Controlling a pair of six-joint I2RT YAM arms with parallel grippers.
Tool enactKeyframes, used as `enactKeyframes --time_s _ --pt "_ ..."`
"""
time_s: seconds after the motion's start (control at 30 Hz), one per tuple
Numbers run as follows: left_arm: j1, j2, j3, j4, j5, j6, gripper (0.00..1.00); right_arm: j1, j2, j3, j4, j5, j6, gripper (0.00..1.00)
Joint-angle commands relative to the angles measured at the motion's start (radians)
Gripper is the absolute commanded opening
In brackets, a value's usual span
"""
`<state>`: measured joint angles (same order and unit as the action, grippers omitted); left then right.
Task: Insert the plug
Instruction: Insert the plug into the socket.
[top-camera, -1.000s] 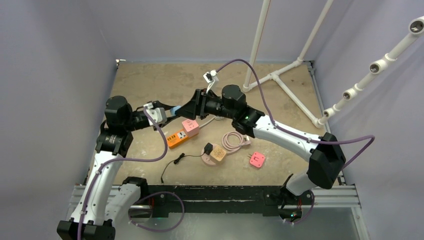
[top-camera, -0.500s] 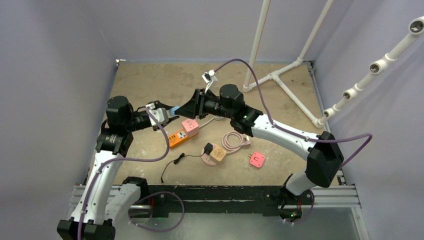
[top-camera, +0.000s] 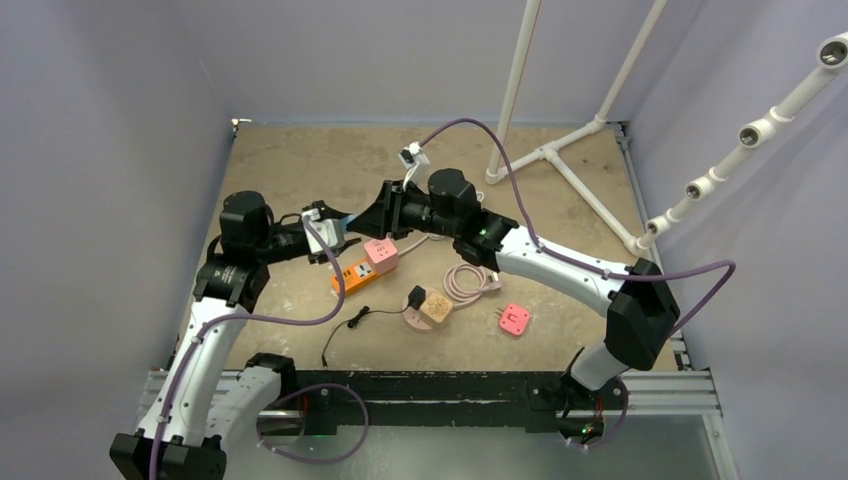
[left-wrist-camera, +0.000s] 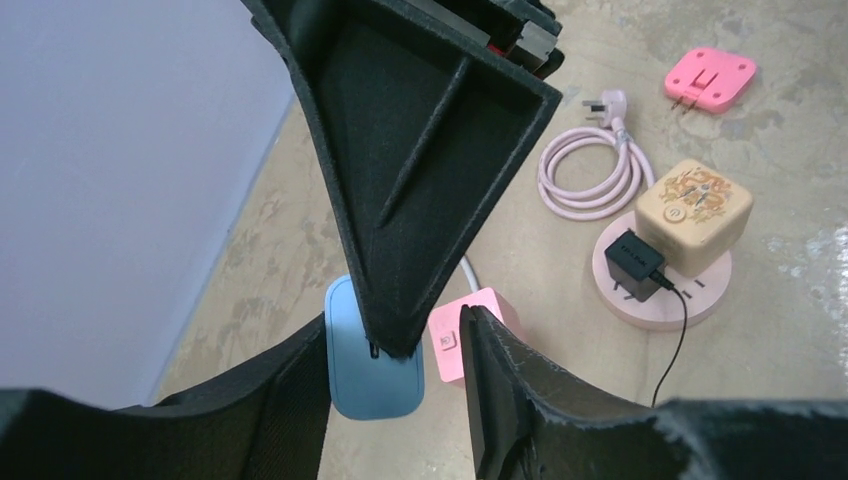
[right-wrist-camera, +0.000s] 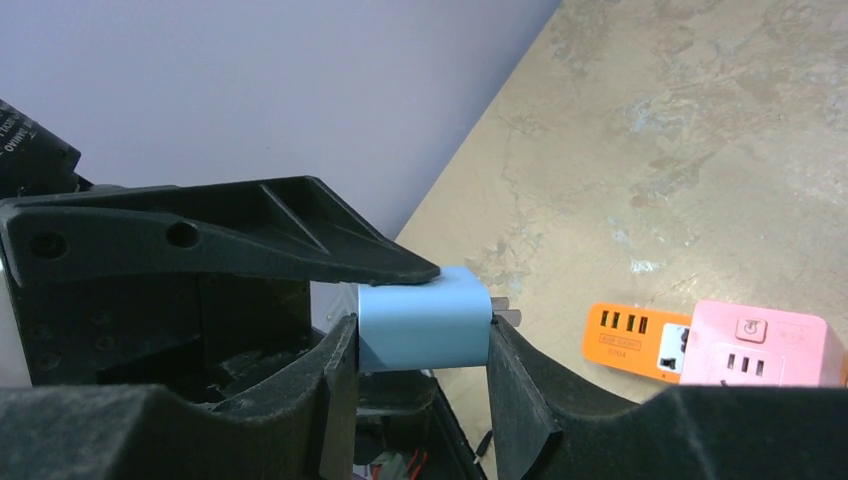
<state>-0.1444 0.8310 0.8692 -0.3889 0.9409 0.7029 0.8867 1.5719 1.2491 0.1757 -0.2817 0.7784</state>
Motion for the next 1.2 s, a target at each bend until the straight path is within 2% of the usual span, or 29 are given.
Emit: enactKeyframes --time_s 0.0,0.13,0.27,0.33,0.4,0.43,0.5,0.6,0.83,1.03,1.17 --pt "-0.066 0.018 0.048 -0.065 -0.114 0.071 0.44 0.013 0.003 0.067 0.008 0.036 -0.027 0.12" --pt "-0.116 0.031 0.049 -0.032 -0.202 0.042 0.35 0.026 0.014 0.086 -0.018 0.052 -0.038 0.12" --pt "-0.121 0.045 0.056 -0.036 -0.215 0.038 0.12 0.029 0.009 0.083 -0.03 0.068 -0.041 0.12" --pt "-0.121 0.043 0.057 -0.058 -0.225 0.053 0.08 0.029 0.0 0.076 -0.031 0.079 -0.043 0.12" --pt "-0.121 0.034 0.055 -0.084 -0.227 0.063 0.11 0.029 -0.008 0.068 -0.044 0.074 -0.046 0.12" --pt "-0.121 0.028 0.053 -0.094 -0.227 0.062 0.21 0.029 -0.011 0.065 -0.045 0.07 -0.045 0.12" --pt "-0.121 0.015 0.05 -0.109 -0.227 0.058 0.32 0.029 -0.015 0.061 -0.045 0.069 -0.042 0.12" --pt "-0.121 -0.004 0.041 -0.112 -0.236 0.054 0.38 0.029 -0.013 0.061 -0.044 0.063 -0.043 0.12" --pt "-0.121 -0.021 0.029 -0.095 -0.244 0.042 0.39 0.029 -0.018 0.051 -0.037 0.054 -0.035 0.11" --pt "-0.121 -0.032 0.025 -0.084 -0.225 0.033 0.34 0.024 -0.033 0.032 -0.022 0.042 -0.023 0.09" --pt "-0.121 -0.066 0.002 -0.083 -0.204 0.018 0.35 0.015 -0.039 0.025 -0.009 0.02 -0.018 0.09"
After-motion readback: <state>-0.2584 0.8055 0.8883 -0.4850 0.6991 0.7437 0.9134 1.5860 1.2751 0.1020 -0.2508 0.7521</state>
